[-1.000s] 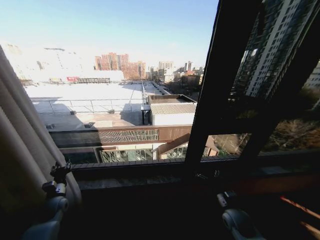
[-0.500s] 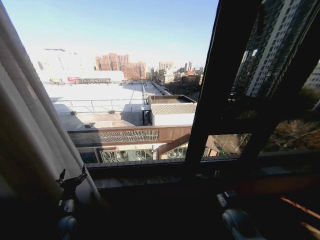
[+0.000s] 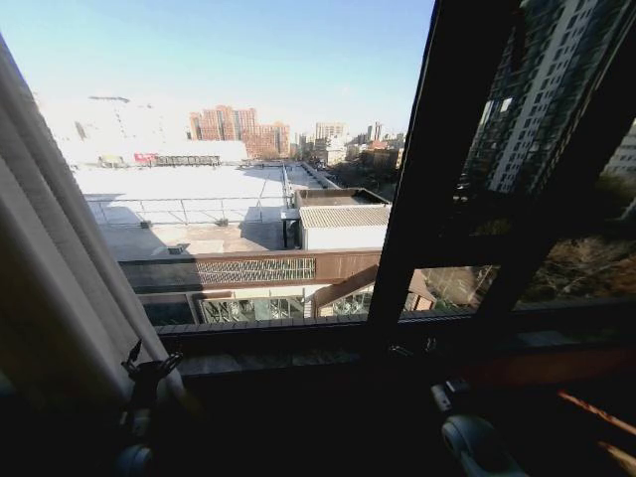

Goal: Open the curtains by pulling them apart, changing their state from closed to fully open.

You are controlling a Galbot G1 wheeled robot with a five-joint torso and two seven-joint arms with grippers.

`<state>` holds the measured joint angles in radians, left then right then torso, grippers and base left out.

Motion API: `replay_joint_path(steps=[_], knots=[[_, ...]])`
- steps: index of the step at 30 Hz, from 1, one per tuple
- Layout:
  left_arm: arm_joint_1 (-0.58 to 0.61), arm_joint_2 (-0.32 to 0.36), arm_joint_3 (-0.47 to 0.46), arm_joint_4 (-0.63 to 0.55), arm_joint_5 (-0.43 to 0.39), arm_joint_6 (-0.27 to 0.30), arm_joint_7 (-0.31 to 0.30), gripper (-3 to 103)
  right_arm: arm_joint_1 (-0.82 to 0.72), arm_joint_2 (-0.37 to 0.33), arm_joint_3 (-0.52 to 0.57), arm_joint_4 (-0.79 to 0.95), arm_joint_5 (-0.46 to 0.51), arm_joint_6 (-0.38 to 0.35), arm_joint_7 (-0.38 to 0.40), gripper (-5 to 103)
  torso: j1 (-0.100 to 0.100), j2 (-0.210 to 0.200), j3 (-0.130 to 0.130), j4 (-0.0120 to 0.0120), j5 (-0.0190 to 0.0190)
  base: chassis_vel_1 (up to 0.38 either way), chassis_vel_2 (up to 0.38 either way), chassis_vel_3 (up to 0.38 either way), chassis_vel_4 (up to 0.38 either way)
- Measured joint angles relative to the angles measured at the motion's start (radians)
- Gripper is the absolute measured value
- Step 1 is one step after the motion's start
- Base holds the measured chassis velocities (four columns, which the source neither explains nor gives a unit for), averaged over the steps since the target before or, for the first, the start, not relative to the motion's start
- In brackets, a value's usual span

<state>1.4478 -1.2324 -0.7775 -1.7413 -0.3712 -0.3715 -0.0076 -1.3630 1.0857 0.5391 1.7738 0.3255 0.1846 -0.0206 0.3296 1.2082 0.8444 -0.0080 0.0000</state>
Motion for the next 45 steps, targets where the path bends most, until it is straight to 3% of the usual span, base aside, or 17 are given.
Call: replay_joint_path(steps=[22,45], knots=[[-0.003,0.001,0.0,0.003,-0.002,0.004,-0.001,100,0.0,0.0,0.0,0.0,0.0,0.0,0.0,100,0.0,0.0,0.0,0.0001,0.0,-0.038,-0.04,0.037,0.038],[-0.004,0.002,0.0,0.004,-0.002,0.004,-0.002,100,0.0,0.0,0.0,0.0,0.0,0.0,0.0,100,0.0,0.0,0.0,0.0,0.0003,-0.324,-0.295,0.318,0.301]])
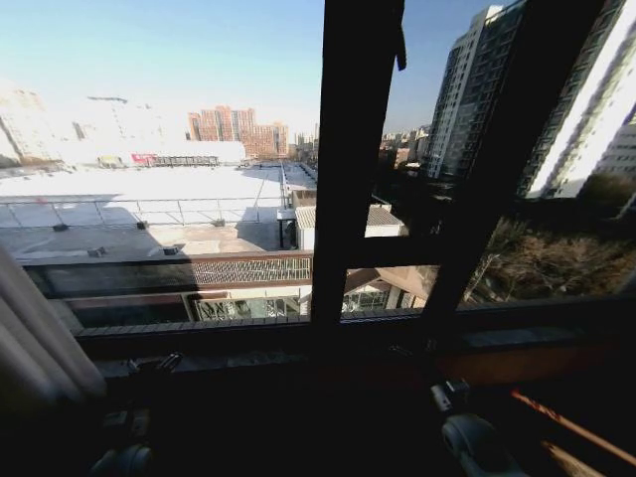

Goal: Open the curtains by pulling them apart, changing their state from closed to fully open.

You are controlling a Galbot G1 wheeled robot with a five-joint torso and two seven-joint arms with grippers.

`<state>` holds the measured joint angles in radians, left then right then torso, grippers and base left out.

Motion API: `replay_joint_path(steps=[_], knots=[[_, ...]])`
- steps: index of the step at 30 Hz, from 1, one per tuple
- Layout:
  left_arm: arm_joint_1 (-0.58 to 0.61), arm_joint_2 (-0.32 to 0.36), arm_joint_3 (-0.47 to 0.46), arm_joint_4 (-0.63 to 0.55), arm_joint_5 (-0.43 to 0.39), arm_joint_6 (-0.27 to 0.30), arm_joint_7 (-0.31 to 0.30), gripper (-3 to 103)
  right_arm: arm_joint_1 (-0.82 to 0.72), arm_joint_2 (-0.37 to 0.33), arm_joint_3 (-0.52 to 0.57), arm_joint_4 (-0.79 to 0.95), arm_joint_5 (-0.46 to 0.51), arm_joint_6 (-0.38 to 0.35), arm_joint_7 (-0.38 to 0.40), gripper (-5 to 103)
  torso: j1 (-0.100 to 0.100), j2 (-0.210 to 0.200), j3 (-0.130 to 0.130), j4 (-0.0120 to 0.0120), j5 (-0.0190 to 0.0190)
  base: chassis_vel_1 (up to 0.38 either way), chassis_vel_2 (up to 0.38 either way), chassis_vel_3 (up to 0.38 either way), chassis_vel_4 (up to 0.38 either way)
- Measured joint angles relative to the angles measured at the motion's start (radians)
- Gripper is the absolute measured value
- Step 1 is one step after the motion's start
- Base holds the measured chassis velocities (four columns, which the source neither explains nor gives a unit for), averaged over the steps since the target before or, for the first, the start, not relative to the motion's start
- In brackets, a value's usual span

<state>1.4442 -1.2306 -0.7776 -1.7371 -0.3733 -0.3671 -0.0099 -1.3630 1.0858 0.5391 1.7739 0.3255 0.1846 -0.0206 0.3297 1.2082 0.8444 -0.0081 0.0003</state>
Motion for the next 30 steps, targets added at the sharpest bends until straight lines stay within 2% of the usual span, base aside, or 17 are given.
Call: replay_joint_path(steps=[30], knots=[[0.0,0.0,0.0,0.0,0.0,0.0,-0.001,100,0.0,0.0,0.0,0.0,0.0,0.0,0.0,100,0.0,0.0,0.0,0.0,-0.0003,-0.37,-0.334,0.376,0.333]])
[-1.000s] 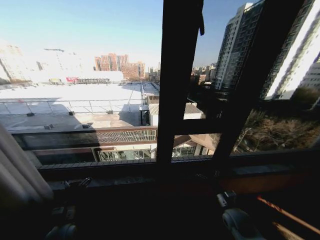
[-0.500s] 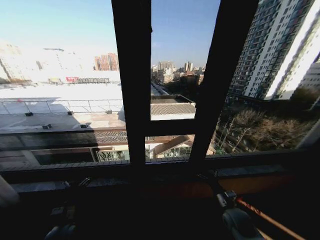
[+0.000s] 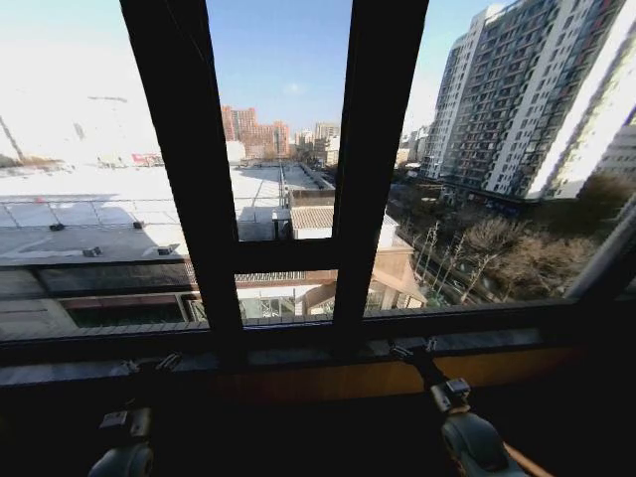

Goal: Open the curtains by pulling them apart, changing their state from closed to fully open.

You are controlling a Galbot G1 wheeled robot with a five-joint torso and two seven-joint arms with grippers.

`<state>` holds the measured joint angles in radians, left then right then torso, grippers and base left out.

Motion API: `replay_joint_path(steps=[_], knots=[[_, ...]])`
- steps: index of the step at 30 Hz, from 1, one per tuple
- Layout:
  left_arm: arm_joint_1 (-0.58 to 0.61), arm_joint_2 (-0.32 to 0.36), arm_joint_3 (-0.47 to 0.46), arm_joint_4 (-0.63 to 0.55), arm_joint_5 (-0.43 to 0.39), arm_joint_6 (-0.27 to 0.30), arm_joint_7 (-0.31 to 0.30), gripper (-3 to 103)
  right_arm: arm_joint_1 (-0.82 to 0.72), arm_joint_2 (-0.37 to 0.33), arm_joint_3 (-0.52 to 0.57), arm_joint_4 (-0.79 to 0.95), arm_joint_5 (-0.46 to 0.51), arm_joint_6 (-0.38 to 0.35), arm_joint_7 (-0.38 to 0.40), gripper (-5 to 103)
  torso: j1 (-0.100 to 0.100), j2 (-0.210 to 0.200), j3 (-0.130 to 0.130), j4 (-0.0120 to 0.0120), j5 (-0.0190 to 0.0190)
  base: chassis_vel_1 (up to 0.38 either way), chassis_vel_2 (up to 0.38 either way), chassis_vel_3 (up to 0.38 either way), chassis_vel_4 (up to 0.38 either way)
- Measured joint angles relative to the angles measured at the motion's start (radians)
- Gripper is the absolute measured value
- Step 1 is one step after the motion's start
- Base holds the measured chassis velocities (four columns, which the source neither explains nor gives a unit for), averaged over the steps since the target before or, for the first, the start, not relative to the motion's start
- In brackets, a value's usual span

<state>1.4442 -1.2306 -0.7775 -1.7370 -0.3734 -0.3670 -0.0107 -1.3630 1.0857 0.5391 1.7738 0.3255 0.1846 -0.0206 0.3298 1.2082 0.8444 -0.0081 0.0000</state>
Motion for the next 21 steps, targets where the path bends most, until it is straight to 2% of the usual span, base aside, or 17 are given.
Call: replay_joint_path(steps=[3,7,10,13,16,21], knots=[[0.0,0.0,0.0,0.0,0.0,0.0,0.0,100,0.0,0.0,0.0,0.0,0.0,0.0,0.0,100,0.0,0.0,0.0,-0.0003,-0.0002,-0.241,-0.295,0.256,0.278],[0.0,0.0,0.0,0.0,0.0,0.0,0.0,100,0.0,0.0,0.0,0.0,0.0,0.0,0.0,100,0.0,0.0,0.0,0.0,0.0008,-0.078,-0.137,0.125,0.055],[0.0,0.0,0.0,0.0,0.0,0.0,0.0,100,0.0,0.0,0.0,0.0,0.0,0.0,0.0,100,0.0,0.0,0.0,-0.0002,0.0005,0.0,0.0,0.0,0.0],[0.0,0.0,0.0,0.0,0.0,0.0,0.0,100,0.0,0.0,0.0,0.0,0.0,0.0,0.0,100,0.0,0.0,0.0,0.0005,-0.0017,0.046,0.018,-0.035,-0.01],[0.0,0.0,-0.001,0.0,0.0,0.0,0.0,100,0.0,0.0,0.0,0.0,0.0,0.0,0.0,100,0.0,0.0,0.0,0.0006,-0.0002,0.103,0.034,-0.072,-0.021],[0.0,0.0,-0.001,0.0,0.0,0.0,0.0,100,0.0,0.0,0.0,0.0,0.0,0.0,0.0,100,0.0,0.0,0.0,0.0,0.0002,0.078,-0.076,-0.081,0.053]])
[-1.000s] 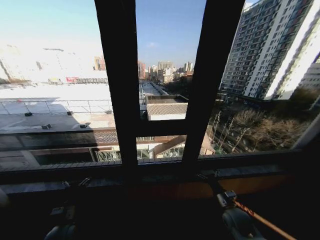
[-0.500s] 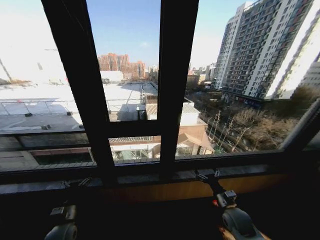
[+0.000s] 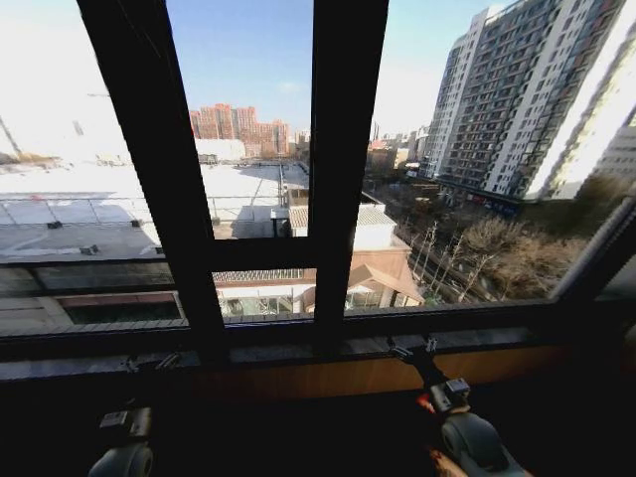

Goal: Open the curtains by pulling them apart, changing their state from closed to fully open.

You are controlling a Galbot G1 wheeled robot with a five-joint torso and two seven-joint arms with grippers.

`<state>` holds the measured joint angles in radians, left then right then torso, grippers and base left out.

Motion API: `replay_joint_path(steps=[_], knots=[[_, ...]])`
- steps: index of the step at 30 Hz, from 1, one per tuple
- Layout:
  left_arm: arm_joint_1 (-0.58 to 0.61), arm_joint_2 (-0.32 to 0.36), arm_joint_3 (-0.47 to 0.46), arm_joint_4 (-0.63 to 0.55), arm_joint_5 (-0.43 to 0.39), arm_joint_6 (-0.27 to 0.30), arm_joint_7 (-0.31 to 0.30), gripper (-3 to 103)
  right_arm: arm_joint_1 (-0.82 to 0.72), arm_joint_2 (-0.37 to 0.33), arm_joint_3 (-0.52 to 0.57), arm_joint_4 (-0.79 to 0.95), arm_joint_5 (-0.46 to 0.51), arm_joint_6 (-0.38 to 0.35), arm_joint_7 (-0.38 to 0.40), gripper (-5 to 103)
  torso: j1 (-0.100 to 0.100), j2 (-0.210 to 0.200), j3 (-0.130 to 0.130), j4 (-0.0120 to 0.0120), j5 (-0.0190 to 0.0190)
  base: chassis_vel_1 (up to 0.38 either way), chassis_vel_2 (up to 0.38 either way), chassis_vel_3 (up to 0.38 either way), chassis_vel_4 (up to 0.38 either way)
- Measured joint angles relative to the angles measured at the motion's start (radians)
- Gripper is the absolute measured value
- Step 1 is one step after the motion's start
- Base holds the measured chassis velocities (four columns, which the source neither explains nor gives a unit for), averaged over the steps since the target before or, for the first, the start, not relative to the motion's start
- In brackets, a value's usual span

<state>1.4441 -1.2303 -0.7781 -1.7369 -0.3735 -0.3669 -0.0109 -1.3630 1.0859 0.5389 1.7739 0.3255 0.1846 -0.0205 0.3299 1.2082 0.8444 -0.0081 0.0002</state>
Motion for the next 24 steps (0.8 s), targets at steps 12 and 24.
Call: replay_joint_path(steps=[12,24], knots=[[0.0,0.0,0.0,0.0,0.0,0.0,0.0,100,0.0,0.0,0.0,0.0,0.0,0.0,0.0,100,0.0,0.0,0.0,0.0002,-0.0005,0.208,-0.222,-0.204,0.224],[0.0,0.0,0.0,0.0,0.0,0.0,0.0,100,0.0,0.0,0.0,0.0,0.0,0.0,0.0,100,-0.001,0.001,-0.001,0.0,-0.0002,0.247,-0.31,-0.257,0.308]])
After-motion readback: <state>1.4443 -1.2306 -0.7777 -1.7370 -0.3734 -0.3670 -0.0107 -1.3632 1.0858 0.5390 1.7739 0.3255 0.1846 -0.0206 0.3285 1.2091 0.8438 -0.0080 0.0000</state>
